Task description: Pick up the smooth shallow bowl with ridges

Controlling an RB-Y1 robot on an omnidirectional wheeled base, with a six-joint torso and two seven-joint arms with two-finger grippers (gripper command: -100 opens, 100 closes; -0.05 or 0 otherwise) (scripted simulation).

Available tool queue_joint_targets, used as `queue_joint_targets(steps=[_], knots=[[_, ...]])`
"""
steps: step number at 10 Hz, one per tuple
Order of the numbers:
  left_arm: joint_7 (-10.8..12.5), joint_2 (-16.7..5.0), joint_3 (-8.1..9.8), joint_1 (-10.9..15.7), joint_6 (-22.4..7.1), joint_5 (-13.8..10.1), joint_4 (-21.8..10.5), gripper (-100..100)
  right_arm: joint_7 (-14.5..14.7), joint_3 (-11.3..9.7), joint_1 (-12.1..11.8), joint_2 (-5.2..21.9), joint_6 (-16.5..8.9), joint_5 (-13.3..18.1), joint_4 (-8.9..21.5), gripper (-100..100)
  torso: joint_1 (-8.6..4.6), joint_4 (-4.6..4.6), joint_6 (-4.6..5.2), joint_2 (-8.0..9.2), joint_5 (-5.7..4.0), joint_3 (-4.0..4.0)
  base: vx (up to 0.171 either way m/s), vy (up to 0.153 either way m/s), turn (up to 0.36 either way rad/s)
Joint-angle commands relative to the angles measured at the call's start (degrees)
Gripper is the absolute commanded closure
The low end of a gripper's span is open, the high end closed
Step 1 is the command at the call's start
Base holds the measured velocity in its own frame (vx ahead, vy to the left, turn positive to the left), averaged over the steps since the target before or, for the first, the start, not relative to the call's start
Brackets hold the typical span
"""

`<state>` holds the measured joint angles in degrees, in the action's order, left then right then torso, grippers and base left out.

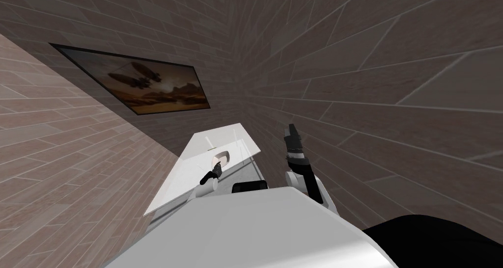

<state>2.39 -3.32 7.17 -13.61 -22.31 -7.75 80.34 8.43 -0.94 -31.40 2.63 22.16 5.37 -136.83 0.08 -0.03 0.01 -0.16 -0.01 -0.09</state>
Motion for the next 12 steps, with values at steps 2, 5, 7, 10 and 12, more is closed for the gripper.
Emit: queue_joint_targets(steps=[2, 5, 7, 10, 12], knots=[[0.0, 0.1, -0.04, 1.0, 2.1, 0.2, -2.8, -100, 0.0, 0.0, 0.0, 0.0, 0.0, 0.0, 0.0, 0, 0.02, -0.01, 0.00, -0.03, 0.00, -0.02, 0.044, 0.020, 0.005], [0.0, -0.1, -0.10, 0.8, 1.9, 0.0, -2.4, 100, 0.0, 0.0, 0.0, 0.0, 0.0, 0.0, 0.0, 0, -0.04, 0.02, 0.00, 0.11, -0.01, 0.06, 0.006, 0.003, 0.000], [-0.3, -0.2, -0.17, 0.7, 1.7, 0.2, -2.6, 100, 0.0, 0.0, 0.0, 0.0, 0.0, 0.0, 0.0, 0, 0.02, 0.17, -0.09, 0.24, 0.10, 0.20, 0.001, 0.002, -0.009], [0.0, 0.0, -0.02, 0.2, 0.6, 0.0, -0.7, 100, 0.0, 0.0, 0.0, 0.0, 0.0, 0.0, 0.0, 0, 0.00, 0.21, -0.09, 0.33, 0.04, 0.26, -0.009, -0.004, 0.002], [0.0, -0.1, -0.01, -0.6, -0.9, -0.2, 1.5, 100, 0.0, 0.0, 0.0, 0.0, 0.0, 0.0, 0.0, 0, -0.11, 0.22, -0.08, 0.50, -0.01, 0.35, -0.051, -0.023, -0.004]])
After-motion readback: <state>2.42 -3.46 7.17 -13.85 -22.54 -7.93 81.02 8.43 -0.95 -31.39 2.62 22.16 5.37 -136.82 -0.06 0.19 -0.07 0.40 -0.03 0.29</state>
